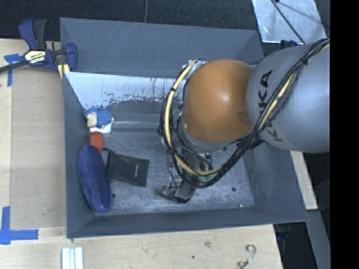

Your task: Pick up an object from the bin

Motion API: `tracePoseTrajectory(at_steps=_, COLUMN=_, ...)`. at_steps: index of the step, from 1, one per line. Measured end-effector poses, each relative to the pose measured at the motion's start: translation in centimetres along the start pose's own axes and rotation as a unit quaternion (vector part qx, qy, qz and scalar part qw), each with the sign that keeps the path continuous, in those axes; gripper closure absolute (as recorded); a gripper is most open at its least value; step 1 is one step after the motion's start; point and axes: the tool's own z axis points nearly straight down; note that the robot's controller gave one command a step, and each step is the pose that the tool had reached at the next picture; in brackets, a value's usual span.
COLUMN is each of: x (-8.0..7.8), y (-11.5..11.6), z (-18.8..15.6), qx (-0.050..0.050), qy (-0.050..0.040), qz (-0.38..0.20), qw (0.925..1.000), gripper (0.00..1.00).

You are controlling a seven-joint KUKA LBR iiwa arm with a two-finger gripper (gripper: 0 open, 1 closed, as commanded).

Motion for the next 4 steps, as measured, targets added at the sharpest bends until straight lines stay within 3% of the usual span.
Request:
tracePoseTrajectory(at_steps=1, x=-7.9, y=7.4, z=13.9, qx=-0.001, qy=-0.0028, qz=-0.006, qw=1.0000, gripper=0.00)
tracePoseTrajectory(at_steps=2, x=-6.5, y=7.3, z=10.4, qx=-0.001, qy=-0.0038, qz=0.067, qw=0.9977, gripper=0.00)
tracePoseTrajectory(at_steps=3, x=-5.4, y=6.0, z=10.5, qx=-0.001, qy=-0.0030, qz=0.088, qw=0.9961, gripper=0.00)
tracePoseTrajectory(at_steps=4, x=-4.2, y=7.1, z=13.6, qx=0.000, qy=-0.0022, qz=0.150, qw=0.9887, gripper=0.00)
